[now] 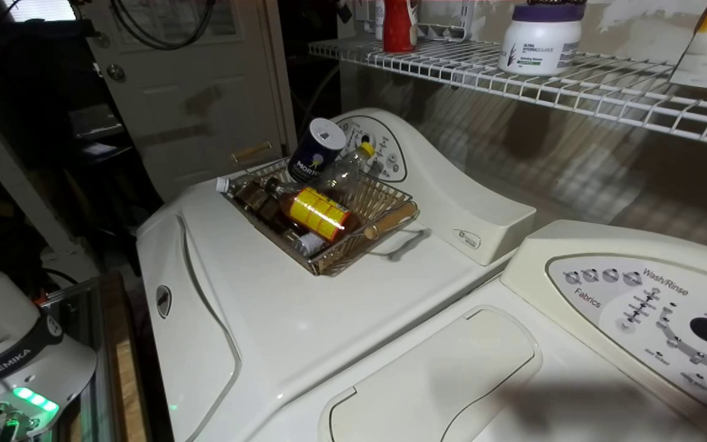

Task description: Remove the orange container from the bottom white rack to the basket on the left washing machine

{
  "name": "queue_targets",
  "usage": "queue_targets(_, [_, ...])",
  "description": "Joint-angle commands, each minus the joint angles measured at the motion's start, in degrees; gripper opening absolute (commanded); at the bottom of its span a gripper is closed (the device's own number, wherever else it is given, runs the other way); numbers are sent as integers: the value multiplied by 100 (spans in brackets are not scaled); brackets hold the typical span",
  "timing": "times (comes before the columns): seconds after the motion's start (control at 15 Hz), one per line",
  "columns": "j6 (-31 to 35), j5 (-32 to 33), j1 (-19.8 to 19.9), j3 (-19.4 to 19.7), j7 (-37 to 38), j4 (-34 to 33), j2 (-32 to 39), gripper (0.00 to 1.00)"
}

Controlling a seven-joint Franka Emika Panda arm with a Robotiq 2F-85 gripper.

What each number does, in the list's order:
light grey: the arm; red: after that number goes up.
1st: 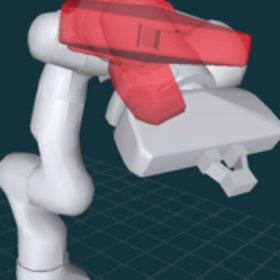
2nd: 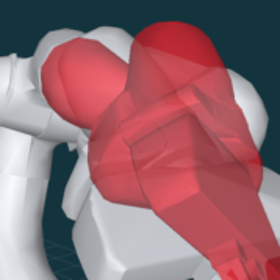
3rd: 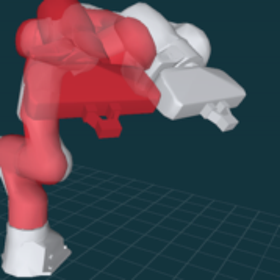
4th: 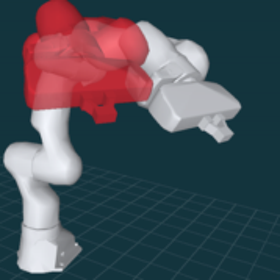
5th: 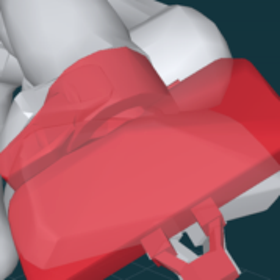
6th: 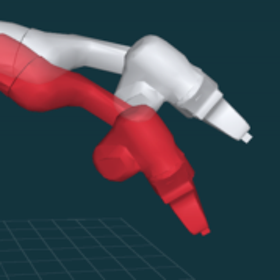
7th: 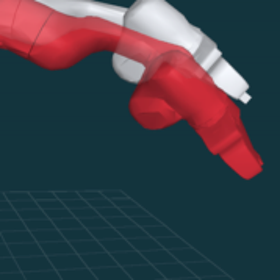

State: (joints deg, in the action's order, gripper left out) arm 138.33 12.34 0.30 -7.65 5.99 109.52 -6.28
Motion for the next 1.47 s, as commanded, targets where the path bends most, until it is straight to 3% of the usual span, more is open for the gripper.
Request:
queue_targets(0.0, [96,92,-97,121,8,-810,612,100])
queue_targets(0.6, [97,-23,-185,333,-59,-2283,1638,100])
queue_targets(1.2, [41,-89,-253,526,0,-3049,2224,99])
queue_targets(1.33, [27,-97,-258,555,0,-3134,2288,87])
queue_targets(1.4, [21,-108,-259,566,1,-3169,2317,70])
